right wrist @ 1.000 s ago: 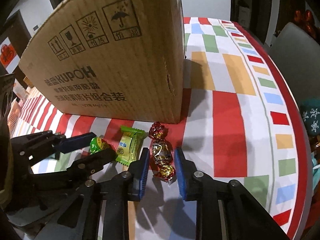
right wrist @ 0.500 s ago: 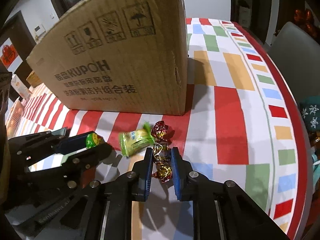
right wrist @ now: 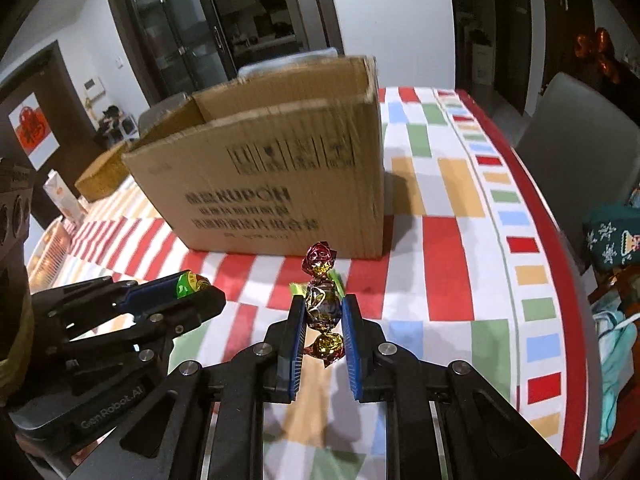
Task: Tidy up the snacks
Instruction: 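Grasp the gold-wrapped candies with the right tool while the left tool grasps the green lollipop, then carry the gold candies and green lollipop over the box and open both tools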
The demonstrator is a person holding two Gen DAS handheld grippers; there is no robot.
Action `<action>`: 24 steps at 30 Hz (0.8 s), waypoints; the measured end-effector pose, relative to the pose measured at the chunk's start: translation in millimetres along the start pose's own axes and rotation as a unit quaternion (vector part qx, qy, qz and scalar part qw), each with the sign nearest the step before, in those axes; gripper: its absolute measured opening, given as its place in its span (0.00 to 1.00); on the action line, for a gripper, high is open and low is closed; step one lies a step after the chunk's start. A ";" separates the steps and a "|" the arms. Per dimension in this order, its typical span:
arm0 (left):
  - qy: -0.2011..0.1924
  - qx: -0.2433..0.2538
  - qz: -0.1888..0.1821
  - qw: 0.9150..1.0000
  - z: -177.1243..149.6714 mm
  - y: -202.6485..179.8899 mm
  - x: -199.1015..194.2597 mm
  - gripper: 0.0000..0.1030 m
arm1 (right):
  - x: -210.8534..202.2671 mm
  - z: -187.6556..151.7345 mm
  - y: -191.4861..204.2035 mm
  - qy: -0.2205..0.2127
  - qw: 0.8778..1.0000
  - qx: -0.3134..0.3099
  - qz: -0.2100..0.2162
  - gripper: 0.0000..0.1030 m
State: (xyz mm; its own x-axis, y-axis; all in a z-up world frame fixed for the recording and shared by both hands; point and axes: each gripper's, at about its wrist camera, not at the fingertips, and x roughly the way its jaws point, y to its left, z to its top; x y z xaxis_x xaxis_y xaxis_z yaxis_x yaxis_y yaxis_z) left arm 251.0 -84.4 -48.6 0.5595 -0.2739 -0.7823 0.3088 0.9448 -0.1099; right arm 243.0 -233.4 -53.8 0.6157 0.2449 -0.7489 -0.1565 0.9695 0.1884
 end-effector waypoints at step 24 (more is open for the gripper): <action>-0.104 -0.022 0.035 0.994 65.6 20.4 -75.9 0.24 | -53.2 67.7 32.3 -0.085 0.996 -0.017 0.010 0.19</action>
State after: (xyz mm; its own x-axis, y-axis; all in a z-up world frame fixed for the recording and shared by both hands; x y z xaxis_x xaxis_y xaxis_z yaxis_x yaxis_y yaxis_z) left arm 265.3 -56.1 48.8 0.7271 -0.2339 -0.6454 0.2321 0.9686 -0.0895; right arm 257.4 -215.0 35.1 0.7340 0.2639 -0.6257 -0.1951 0.9645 0.1779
